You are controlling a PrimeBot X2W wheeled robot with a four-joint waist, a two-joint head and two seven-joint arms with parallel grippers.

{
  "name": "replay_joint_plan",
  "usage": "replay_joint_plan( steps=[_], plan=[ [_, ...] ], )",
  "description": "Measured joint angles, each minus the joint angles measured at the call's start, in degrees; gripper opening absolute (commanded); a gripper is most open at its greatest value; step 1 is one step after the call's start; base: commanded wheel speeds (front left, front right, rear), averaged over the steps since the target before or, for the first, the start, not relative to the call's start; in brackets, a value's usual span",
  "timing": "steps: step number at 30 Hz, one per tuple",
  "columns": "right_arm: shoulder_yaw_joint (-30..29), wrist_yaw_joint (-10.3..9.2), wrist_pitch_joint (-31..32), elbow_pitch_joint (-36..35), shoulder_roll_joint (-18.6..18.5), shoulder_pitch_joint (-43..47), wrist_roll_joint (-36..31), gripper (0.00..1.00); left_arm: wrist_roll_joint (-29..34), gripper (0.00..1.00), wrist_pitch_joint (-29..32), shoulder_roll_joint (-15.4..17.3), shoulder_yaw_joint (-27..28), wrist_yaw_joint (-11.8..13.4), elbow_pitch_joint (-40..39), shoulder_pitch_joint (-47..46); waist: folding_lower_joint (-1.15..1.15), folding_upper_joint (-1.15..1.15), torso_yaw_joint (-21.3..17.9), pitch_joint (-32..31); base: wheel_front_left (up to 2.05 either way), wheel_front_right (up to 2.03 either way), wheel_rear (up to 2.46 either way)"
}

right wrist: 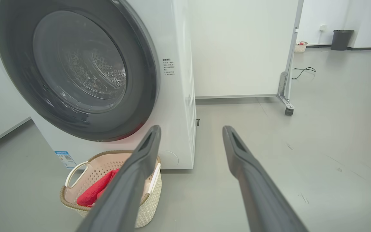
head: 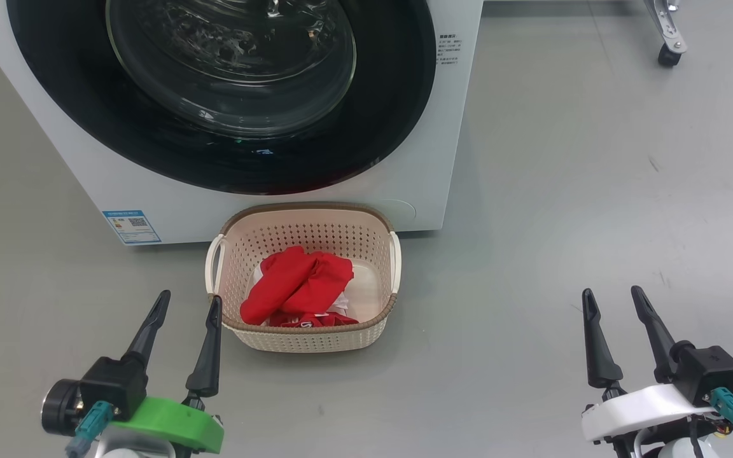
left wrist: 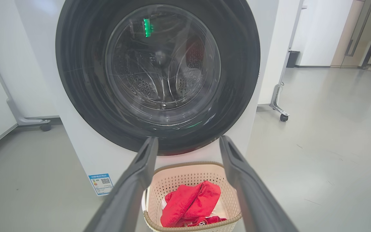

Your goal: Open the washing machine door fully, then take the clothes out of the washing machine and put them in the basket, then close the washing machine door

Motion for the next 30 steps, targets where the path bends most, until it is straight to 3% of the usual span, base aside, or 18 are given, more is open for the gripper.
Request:
replay_joint_plan(
  steps=[20, 21, 30],
  plan=[
    [0.01, 0.00, 0.00, -1.69, -0.02, 0.90, -0.10, 1.00, -0.09, 1.00, 0.00, -0.01, 0.01, 0.27, -0.01, 0.00, 0.00, 0.00, -0.28, 0.64, 0.00, 0.00, 0.00],
    [0.01, 0.00, 0.00, -1.71, -0.02, 1.02, -0.10, 0.00, -0.09, 0.00, 0.00, -0.01, 0.01, 0.32, -0.01, 0.00, 0.00, 0.00, -0.27, 0.67, 0.00, 0.00, 0.00],
    [0.76, 0.04, 0.04, 3.44, 1.54, 2.79, 0.18, 0.00, -0.20, 0.00, 0.26, -1.37, -0.88, 0.31, 5.06, 2.16, 0.00, 0.00, -0.29, 0.68, 0.00, 0.00, 0.00]
  ],
)
